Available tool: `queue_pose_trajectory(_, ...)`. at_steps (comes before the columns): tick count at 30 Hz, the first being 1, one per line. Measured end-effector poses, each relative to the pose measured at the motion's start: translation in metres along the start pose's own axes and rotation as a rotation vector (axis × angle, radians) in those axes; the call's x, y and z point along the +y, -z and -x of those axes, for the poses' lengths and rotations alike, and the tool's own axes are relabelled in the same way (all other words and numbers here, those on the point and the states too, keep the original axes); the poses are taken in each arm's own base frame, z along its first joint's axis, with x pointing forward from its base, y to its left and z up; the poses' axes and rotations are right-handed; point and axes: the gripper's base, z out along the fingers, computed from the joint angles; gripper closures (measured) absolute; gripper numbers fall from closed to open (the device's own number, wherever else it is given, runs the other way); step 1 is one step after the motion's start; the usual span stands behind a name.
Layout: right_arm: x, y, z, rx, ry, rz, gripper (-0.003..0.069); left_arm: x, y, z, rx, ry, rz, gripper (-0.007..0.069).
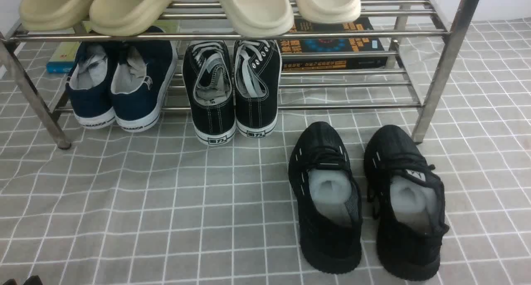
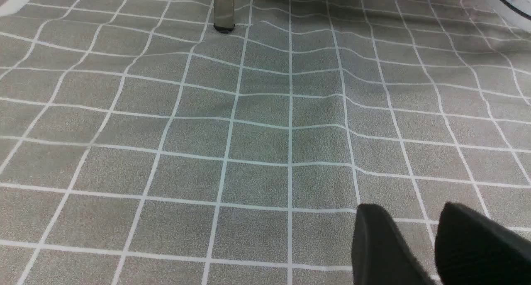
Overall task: Take the shoes off the shelf with your hand from the grey coffee tablecloth.
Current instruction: 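Grasp the leftmost shoe on the bottom shelf of the shoe rack with the left gripper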
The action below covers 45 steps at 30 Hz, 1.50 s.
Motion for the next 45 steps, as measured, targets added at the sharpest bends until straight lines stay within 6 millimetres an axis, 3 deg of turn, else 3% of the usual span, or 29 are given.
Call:
queue_pose_trajectory(16, 0.0, 0.0, 0.0, 0.0, 0.0, 0.0, 0.0528, 0.002, 0.0, 0.001, -0.008, -0.019, 0.019, 0.0382)
queue_pose_trajectory(20, 0.0, 0.0, 0.0, 0.0, 0.0, 0.0, 0.0522, -0.007, 0.0, 0.002, -0.021, 0.502, -0.088, 0.0382)
queue_pose_trajectory(21, 0.0, 0.0, 0.0, 0.0, 0.0, 0.0, 0.0522, -0.007, 0.0, 0.003, -0.024, 0.519, -0.089, 0.0382)
queue_pose_trajectory(22, 0.0, 0.0, 0.0, 0.0, 0.0, 0.0, 0.0519, -0.01, 0.0, 0.005, -0.024, 0.773, -0.139, 0.0382)
queue_pose_trajectory(23, 0.0, 0.0, 0.0, 0.0, 0.0, 0.0, 0.0517, -0.012, 0.0, 0.006, -0.023, 0.891, -0.161, 0.0382)
queue_pose_trajectory(28, 0.0, 0.0, 0.0, 0.0, 0.0, 0.0, 0.0511, -0.013, 0.001, 0.012, -0.046, 1.165, -0.218, 0.0382)
queue_pose_trajectory(40, 0.0, 0.0, 0.0, 0.0, 0.0, 0.0, 0.0507, -0.01, 0.004, 0.025, -0.19, 1.199, -0.281, 0.0398)
queue_pose_trajectory(42, 0.0, 0.0, 0.0, 0.0, 0.0, 0.0, 0.0504, -0.012, 0.009, 0.035, -0.211, 1.116, -0.286, 0.0473)
queue_pose_trajectory(45, 0.0, 0.0, 0.0, 0.0, 0.0, 0.0, 0.0498, -0.016, 0.024, 0.072, -0.247, 0.959, -0.289, 0.0582)
